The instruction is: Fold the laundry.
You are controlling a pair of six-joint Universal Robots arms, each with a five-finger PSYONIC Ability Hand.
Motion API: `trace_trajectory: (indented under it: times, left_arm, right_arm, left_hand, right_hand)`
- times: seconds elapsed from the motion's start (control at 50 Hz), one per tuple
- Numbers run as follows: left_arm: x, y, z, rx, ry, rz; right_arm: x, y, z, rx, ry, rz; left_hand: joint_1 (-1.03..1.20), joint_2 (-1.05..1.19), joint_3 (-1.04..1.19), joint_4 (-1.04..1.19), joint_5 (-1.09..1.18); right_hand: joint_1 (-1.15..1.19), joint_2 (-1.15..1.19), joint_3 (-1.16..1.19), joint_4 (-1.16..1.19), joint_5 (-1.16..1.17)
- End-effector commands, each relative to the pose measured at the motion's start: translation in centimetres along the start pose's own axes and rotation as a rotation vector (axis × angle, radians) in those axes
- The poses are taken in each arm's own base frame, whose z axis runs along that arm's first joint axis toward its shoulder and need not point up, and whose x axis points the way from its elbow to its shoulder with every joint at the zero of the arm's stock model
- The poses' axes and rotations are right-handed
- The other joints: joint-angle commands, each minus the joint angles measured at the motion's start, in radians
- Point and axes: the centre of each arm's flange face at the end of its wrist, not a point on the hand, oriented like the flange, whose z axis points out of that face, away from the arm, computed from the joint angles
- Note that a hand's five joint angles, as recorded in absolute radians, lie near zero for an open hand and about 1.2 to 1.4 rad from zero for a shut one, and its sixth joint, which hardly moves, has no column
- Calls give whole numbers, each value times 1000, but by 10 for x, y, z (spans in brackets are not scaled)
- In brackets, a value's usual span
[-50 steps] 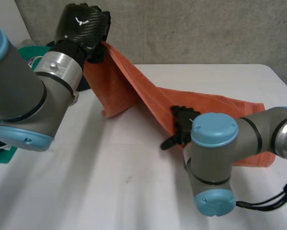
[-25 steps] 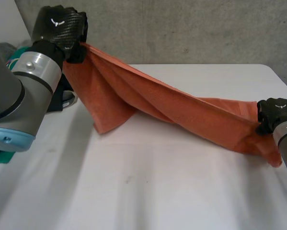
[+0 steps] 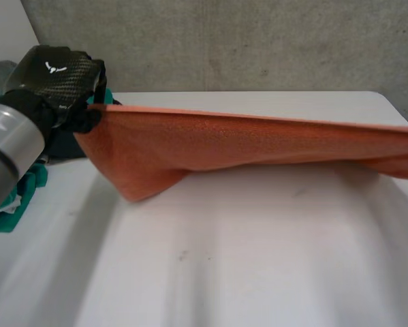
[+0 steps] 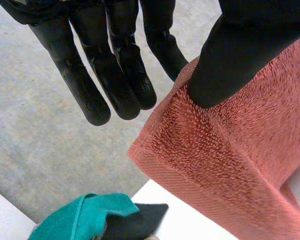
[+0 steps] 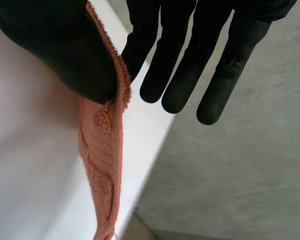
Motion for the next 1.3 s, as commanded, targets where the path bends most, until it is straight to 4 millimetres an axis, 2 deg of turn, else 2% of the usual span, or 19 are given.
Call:
trace_trajectory:
  times: [0.02,0.16,0.24,0.3,0.34,0.44,0.46,0.52,0.58,0.66,0.72,0.84,0.94,1.02,1.04,1.1,1.16,1.22,1.3]
  left_arm:
    - [7,4,-18,-69,74,59]
    - [31,70,23,-265,166,96]
    - [38,89,57,-275,179,148]
    - [39,91,83,-235,162,175]
    - [37,84,107,-171,134,188]
    - [13,44,152,51,-13,207]
    - [3,21,162,148,-87,215]
    - [-18,-13,170,286,-228,199]
    - [-24,-53,167,444,-338,180]
    - [-22,-62,165,502,-367,163]
    - [-22,-57,163,489,-366,167]
    - [-11,-19,150,360,-300,177]
    - [-1,23,137,234,-244,183]
    - [15,60,126,137,-190,184]
    - [19,67,123,117,-177,186]
    - [34,99,111,28,-120,191]
    - [46,121,100,-34,-62,192]
    - [56,138,87,-90,-13,190]
    - [59,143,65,-140,17,196]
  right_arm:
    - [1,1,-7,-23,-27,-37]
    - [-30,36,48,-163,-169,-41]
    - [-40,49,80,-201,-187,-47]
    - [-36,45,106,-150,-120,-48]
    - [-35,37,118,-94,-72,-56]
    - [-14,-20,146,183,208,-74]
    - [-8,-30,149,226,266,-70]
    - [14,-65,150,411,470,-49]
    - [25,-93,143,571,612,-30]
    - [22,-116,129,680,663,-13]
    - [16,-124,122,710,649,-9]
    - [0,-112,126,686,572,14]
    - [-29,-87,130,632,420,-22]
    - [-67,-52,142,524,262,-37]
    - [-87,-34,149,472,197,-42]
    - [-120,-3,155,385,100,-53]
    - [-141,22,155,318,31,-53]
    - [-144,33,153,284,13,-46]
    - [-152,50,139,220,-48,-54]
  left_hand:
    - [253,199,203,194,245]
    - [253,199,203,194,245]
    - [253,199,203,194,245]
    - [253,199,203,194,245]
    - [253,199,203,194,245]
    - [253,199,203,194,245]
    - [253,199,203,194,245]
    - [253,199,203,194,245]
    - [253,199,203,194,245]
    - [253,199,203,194,245]
    - [253,199,203,194,245]
    - [253,199,203,194,245]
    - [253,199,203,194,245]
    - [253,199,203,194,245]
    - [253,199,203,194,245]
    - [253,199,203,194,245]
    - [253,199,203,194,245]
    - [253,199,203,194,245]
    - [253,199,203,194,245]
  right_hand:
    - [265,219,210,200,243]
    - [265,219,210,200,243]
    - [265,219,210,200,243]
    - [265,219,210,200,243]
    - [265,219,210,200,243]
    - [265,219,210,200,243]
    - [265,219,210,200,243]
    - [265,219,210,200,243]
    - [265,219,210,200,243]
    - [265,219,210,200,243]
    - [265,219,210,200,243]
    - [265,219,210,200,243]
    - [265,219,210,200,243]
    - [265,219,210,200,243]
    - [265,219,210,200,243]
    - [265,219,210,200,243]
    - [265,219,210,200,243]
    - [265,219,210,200,243]
    - [265,219,210,200,243]
